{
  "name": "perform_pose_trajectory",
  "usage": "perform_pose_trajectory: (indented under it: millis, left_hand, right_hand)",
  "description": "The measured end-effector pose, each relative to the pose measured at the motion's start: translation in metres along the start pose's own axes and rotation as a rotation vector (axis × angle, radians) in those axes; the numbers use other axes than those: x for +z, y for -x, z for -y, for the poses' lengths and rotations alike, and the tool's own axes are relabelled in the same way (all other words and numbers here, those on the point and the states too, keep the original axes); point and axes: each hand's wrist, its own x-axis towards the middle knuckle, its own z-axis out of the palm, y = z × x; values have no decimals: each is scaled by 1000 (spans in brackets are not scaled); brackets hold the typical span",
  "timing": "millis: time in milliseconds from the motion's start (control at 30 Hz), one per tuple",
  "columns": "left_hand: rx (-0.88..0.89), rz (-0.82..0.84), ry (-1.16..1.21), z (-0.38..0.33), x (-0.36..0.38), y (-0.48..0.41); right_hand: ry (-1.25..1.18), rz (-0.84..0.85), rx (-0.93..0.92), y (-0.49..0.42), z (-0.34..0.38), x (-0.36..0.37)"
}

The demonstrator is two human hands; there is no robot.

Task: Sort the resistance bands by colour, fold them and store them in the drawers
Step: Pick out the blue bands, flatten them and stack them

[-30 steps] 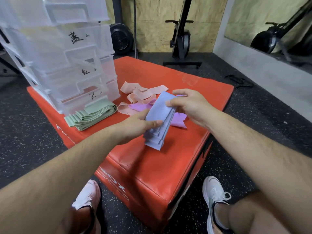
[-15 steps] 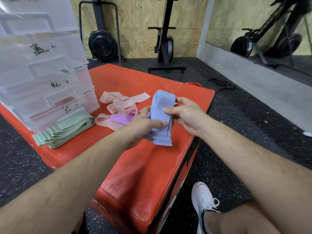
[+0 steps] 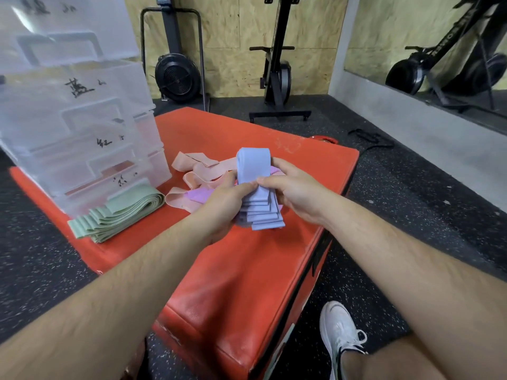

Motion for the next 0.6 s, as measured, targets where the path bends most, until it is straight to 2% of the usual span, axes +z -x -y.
perform_pose_trajectory:
  millis: [100,233,333,433,600]
  left_hand:
    - [32,-112,-27,-4,-25,0]
    - [61,-285,-119,-14,-75,2]
    - [49,-400,-138,-17,-117,7]
    - [4,-442,-153,-11,-154,12]
    - [-28,-452,-177,-4,-179,7]
  right_hand:
    - [207,-14,-58,-15,2,26]
    - [635,-104,-262,-44,-10,65]
    - [1052,-25,-399,-56,-21,91]
    - [1371,74,-361,-64,-25,111]
    - [1537,180,-151,-105,-45,127]
